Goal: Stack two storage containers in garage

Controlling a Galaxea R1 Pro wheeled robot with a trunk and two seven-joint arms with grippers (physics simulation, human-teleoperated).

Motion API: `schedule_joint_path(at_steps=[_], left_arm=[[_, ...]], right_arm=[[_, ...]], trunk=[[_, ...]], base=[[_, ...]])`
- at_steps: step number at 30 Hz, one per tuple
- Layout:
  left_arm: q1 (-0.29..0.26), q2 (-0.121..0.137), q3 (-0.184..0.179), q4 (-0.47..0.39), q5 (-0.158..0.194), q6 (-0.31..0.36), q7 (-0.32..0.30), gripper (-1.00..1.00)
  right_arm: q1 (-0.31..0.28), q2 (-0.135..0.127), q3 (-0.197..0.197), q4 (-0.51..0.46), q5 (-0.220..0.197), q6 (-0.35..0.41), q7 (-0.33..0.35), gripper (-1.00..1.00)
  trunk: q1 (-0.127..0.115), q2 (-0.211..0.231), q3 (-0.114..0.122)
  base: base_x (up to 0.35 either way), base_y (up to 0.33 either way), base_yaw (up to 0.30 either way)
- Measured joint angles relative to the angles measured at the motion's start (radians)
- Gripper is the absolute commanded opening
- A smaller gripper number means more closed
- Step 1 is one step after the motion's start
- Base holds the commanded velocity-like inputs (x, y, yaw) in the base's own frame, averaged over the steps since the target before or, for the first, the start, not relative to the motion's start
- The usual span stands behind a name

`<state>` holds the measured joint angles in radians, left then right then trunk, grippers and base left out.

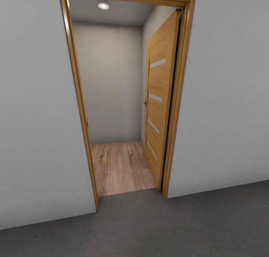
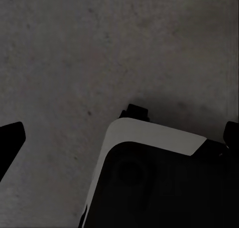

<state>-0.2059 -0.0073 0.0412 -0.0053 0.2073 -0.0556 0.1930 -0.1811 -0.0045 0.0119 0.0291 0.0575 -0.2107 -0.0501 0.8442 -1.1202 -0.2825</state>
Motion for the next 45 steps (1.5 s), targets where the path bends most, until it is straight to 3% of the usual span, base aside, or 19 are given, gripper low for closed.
schedule_joint_path(at_steps=[32,45], left_arm=[[0.0,0.0,0.0,0.0,0.0,0.0,0.0,1.0],[0.0,0.0,0.0,0.0,0.0,0.0,0.0,1.0]], right_arm=[[0.0,0.004,0.0,0.0,-0.002,0.0,-0.008,1.0],[0.0,0.0,-0.002,0.0,-0.005,-0.003,0.002,1.0]], trunk=[[0.0,0.0,0.0],[0.0,0.0,0.0]], base=[[0.318,-0.096,0.005],[0.318,-0.096,0.236]])
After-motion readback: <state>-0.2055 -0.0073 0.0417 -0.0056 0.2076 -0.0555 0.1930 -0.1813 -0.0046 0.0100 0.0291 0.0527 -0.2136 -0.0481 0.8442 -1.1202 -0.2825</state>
